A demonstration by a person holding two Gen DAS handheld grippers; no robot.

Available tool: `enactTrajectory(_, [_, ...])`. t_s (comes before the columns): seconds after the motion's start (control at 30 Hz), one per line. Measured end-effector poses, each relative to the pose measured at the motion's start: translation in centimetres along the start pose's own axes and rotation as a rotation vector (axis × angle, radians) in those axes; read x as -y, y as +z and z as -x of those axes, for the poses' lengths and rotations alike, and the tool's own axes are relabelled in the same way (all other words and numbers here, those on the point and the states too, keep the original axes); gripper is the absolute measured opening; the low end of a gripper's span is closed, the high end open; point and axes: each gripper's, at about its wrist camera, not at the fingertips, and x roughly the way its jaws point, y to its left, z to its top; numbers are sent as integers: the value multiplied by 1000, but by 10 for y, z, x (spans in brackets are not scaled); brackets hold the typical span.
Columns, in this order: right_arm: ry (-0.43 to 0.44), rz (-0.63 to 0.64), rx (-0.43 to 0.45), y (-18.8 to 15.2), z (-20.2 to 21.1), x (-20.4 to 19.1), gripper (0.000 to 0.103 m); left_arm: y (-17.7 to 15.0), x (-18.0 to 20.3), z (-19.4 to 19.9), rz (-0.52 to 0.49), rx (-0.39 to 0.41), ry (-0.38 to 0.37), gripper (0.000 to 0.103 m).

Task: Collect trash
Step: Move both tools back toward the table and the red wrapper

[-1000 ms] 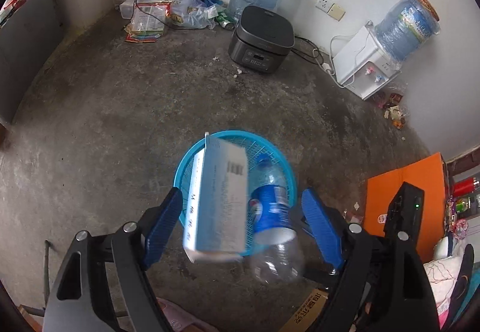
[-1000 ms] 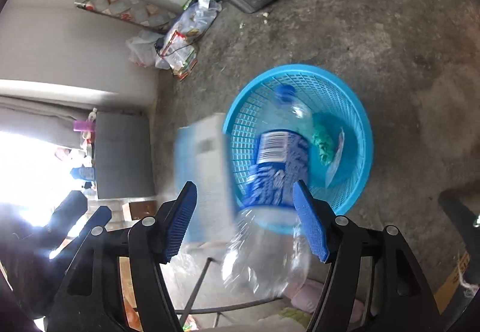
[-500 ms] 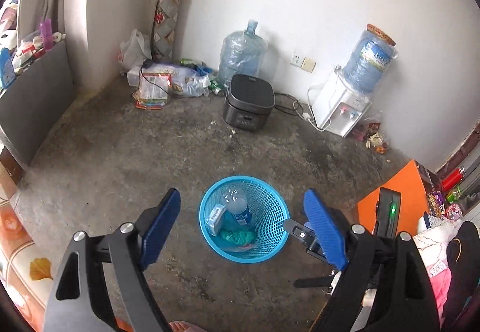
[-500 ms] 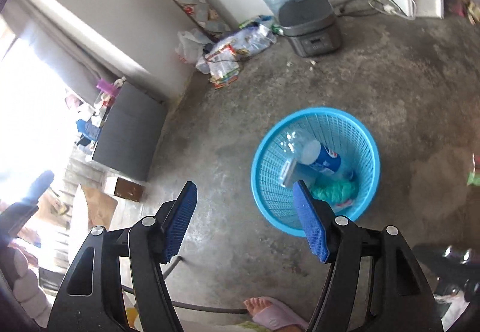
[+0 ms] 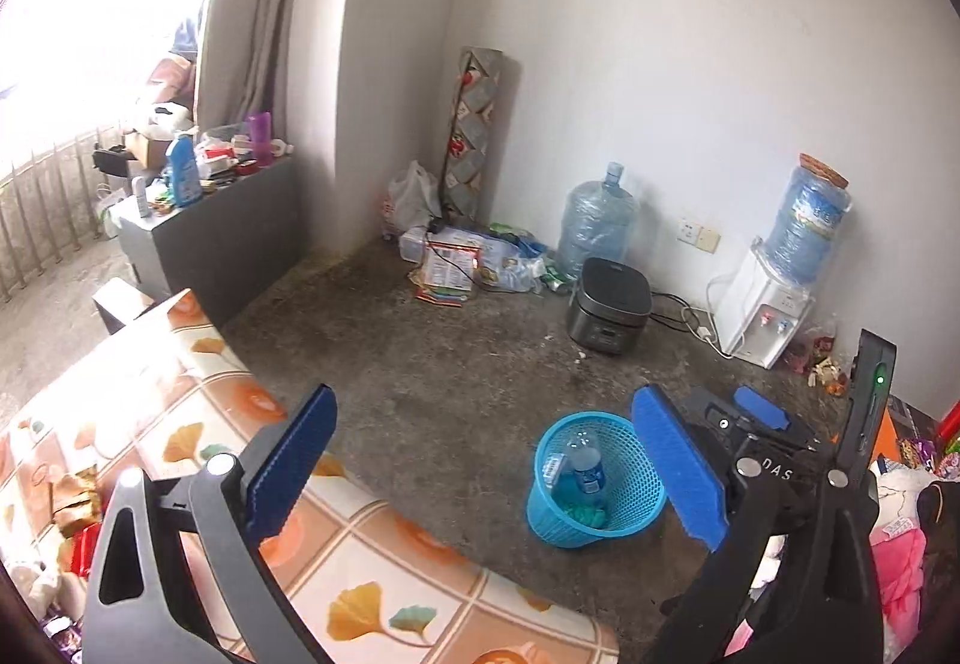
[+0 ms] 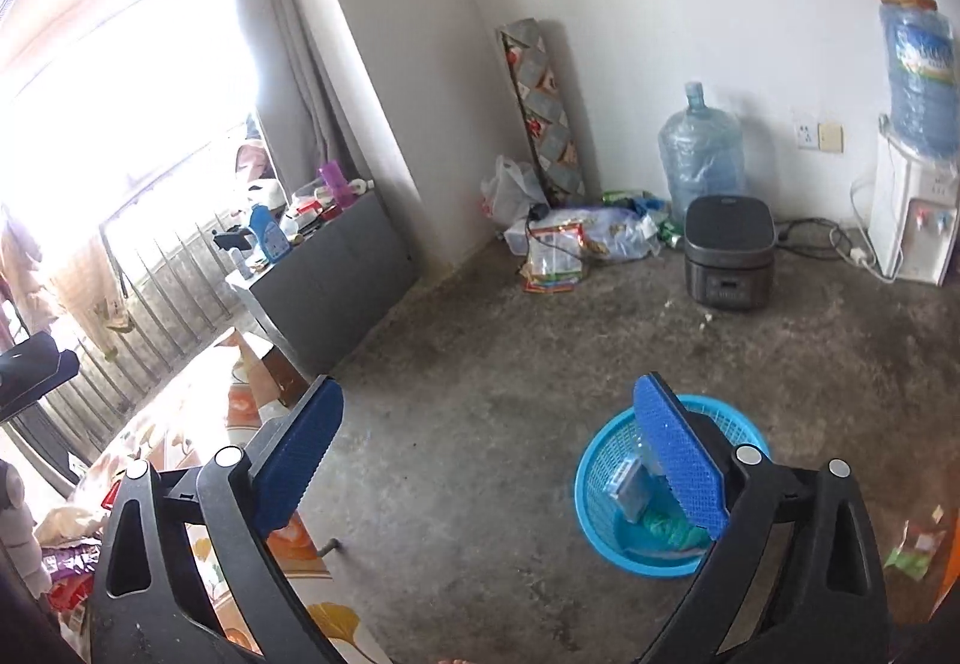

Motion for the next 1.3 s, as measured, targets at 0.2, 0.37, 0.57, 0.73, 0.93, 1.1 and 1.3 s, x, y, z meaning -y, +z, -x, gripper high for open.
enactTrajectory(0.2, [1,95,72,-1,11,-26,95,-10,-31,56,74,84,82,97])
enactTrajectory(0.37, [49,132,63,0,11,-40,95,-17,-53,91,138,134,139,97])
enactTrajectory(0.57, [109,157,60,-1,22,-60,95,-24,-69,118,188,174,175,97])
enactTrajectory(0.73, [208,158,4,-4,22,-80,95,-32,-73,134,175,183,202,97])
enactTrajectory(0.93, [293,188,-37,-11,26,-108,95,-44,-83,156,184,202,226,97])
enactTrajectory(1.1, [334,196,-62,-15,28,-126,95,-52,-92,170,198,215,246,97])
enactTrajectory(1.3, [369,208,-90,-22,30,-145,95,-65,-108,188,221,235,265,97])
